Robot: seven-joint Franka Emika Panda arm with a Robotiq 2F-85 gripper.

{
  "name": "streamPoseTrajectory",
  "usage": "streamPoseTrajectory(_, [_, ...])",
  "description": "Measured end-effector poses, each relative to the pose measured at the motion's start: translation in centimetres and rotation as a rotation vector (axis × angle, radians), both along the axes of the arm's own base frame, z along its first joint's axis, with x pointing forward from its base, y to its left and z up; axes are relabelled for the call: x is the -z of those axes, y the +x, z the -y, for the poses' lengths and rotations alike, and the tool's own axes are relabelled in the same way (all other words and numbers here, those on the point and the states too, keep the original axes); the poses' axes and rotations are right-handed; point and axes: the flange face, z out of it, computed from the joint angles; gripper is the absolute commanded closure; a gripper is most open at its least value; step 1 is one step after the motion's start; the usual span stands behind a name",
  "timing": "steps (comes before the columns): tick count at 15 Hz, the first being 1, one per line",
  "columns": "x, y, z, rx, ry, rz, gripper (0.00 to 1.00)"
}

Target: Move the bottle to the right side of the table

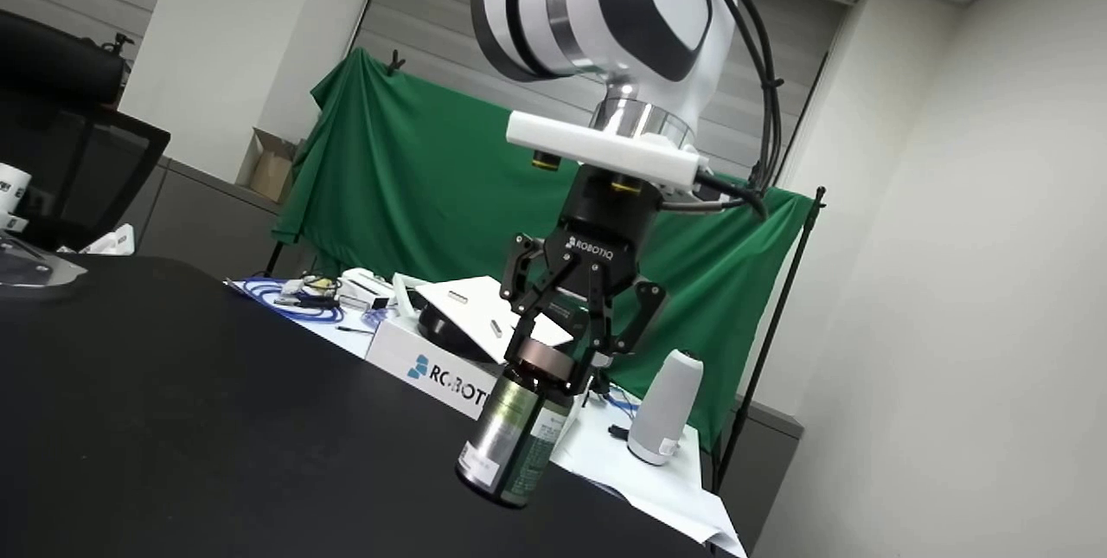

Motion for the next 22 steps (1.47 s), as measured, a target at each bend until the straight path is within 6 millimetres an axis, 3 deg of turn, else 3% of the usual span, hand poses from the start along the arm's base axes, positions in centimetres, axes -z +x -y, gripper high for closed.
streamPoseTrajectory(4, [0.0,0.1,-0.2,-0.003,0.0,0.0,0.39])
streamPoseTrajectory(5, [0.0,0.1,-0.2,-0.003,0.0,0.0,0.64])
streamPoseTrajectory(10, [1.1,-0.2,0.2,0.002,-0.01,0.02,0.64])
streamPoseTrajectory(16, [7.6,-1.6,2.9,0.031,-0.047,0.097,0.64])
streamPoseTrajectory(22, [13.6,-1.7,4.1,0.053,-0.047,0.114,0.64])
